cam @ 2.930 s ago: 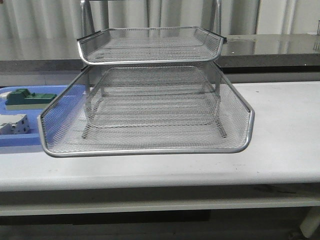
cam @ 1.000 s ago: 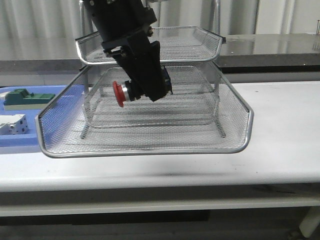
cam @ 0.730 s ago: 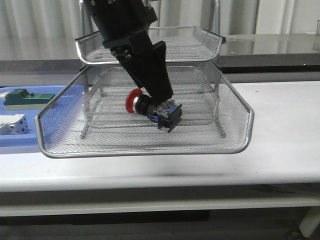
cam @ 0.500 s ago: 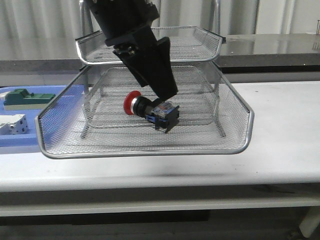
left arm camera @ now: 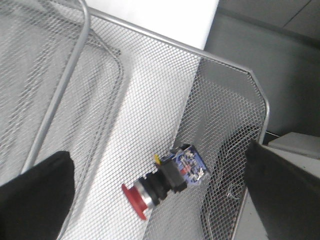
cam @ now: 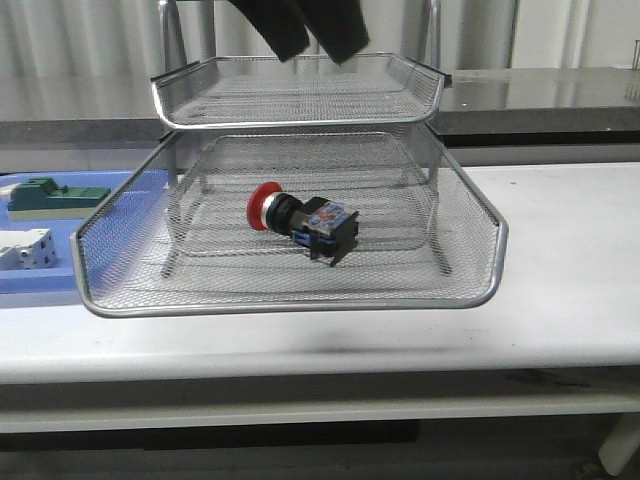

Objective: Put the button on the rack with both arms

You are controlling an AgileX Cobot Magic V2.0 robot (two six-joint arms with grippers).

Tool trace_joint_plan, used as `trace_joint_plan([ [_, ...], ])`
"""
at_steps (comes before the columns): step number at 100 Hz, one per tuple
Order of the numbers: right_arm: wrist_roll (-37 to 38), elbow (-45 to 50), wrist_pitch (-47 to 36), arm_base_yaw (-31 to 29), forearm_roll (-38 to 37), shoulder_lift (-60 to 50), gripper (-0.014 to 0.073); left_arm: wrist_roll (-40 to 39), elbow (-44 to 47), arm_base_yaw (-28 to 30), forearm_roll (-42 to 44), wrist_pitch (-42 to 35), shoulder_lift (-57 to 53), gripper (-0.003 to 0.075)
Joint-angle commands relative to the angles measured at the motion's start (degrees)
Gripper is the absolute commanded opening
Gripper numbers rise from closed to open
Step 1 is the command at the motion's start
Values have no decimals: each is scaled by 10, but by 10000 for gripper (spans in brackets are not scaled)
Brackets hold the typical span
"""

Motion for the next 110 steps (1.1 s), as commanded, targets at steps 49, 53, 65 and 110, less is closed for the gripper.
trace_joint_plan([
  [49, 0, -18, -31, -3, -5, 3, -71, -92, 157, 166, 48, 1, -257, 512],
  [53, 0, -18, -31, -3, -5, 3, -71, -92, 186, 183, 47, -9, -280, 512],
  [65, 0, -18, -31, -3, -5, 3, -71, -92, 272, 234, 34, -61, -351, 512],
  [110, 0, -18, -31, -3, -5, 3, -71, -92, 634, 313, -14, -434, -648, 512],
])
